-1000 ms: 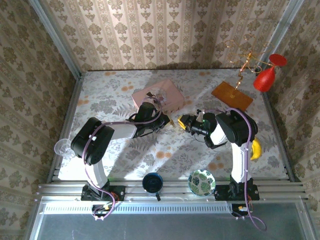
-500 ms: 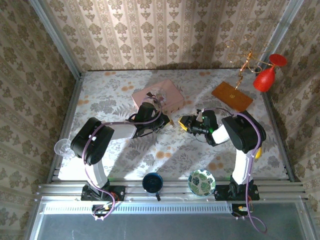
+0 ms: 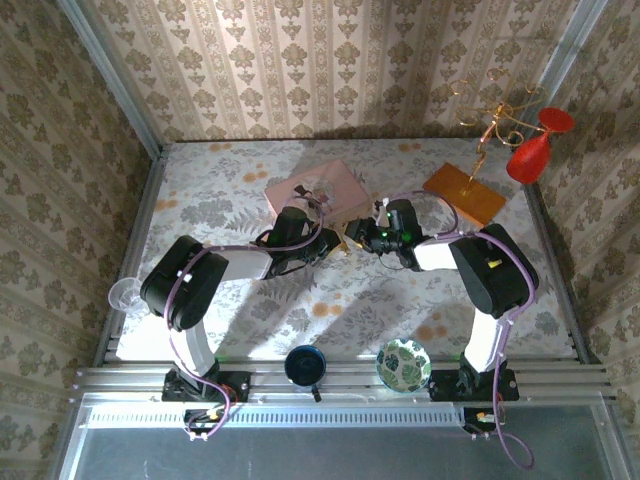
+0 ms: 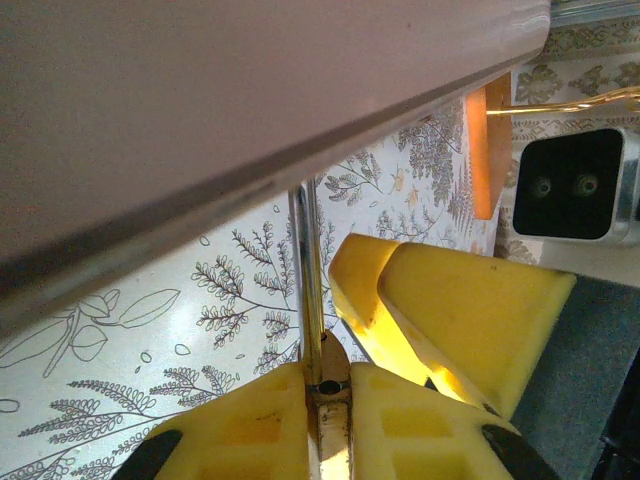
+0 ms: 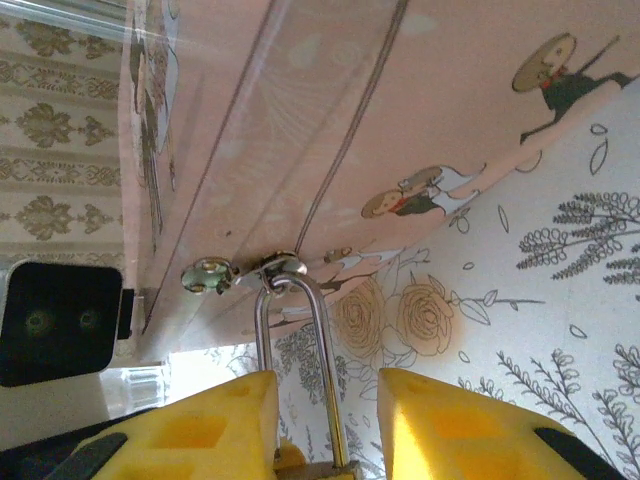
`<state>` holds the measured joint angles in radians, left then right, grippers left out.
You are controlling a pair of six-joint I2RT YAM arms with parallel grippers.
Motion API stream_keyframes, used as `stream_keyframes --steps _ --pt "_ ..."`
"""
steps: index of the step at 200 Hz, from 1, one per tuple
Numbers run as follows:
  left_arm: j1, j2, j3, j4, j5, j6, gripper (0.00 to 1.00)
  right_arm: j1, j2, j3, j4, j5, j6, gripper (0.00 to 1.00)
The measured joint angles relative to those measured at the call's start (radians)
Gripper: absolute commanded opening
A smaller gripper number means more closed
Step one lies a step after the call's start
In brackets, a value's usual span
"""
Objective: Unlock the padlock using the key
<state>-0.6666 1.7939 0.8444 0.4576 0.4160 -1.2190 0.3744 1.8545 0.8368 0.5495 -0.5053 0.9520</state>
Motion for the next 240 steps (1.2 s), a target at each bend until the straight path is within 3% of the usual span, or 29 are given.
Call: stream_keyframes --steps 35,55,123,153,185,240 --pt "0.000 0.000 0.000 0.000 0.000 0.000 0.16 0.008 0.037 0.038 -0.009 0.000 -0.015 0.29" --pt "0.000 0.000 -0.002 0.002 0.008 0.001 0.33 0.018 0.054 0.045 -0.011 0.000 -0.015 0.30" --pt "0.000 -0.004 -0.026 0.031 0.026 0.022 0.36 0.023 0.066 0.055 -0.012 0.001 -0.016 0.29" --pt "0.000 -0.037 -0.045 -0.001 0.030 0.042 0.69 0.024 0.066 0.060 -0.039 0.002 -0.050 0.28" --pt "0.002 -0.133 -0.046 -0.200 0.008 0.098 0.99 0.040 0.053 0.075 -0.146 0.047 -0.171 0.25" --pt "0.021 -0.325 0.096 -0.555 -0.182 0.335 1.00 0.054 0.024 0.117 -0.295 0.117 -0.353 0.23"
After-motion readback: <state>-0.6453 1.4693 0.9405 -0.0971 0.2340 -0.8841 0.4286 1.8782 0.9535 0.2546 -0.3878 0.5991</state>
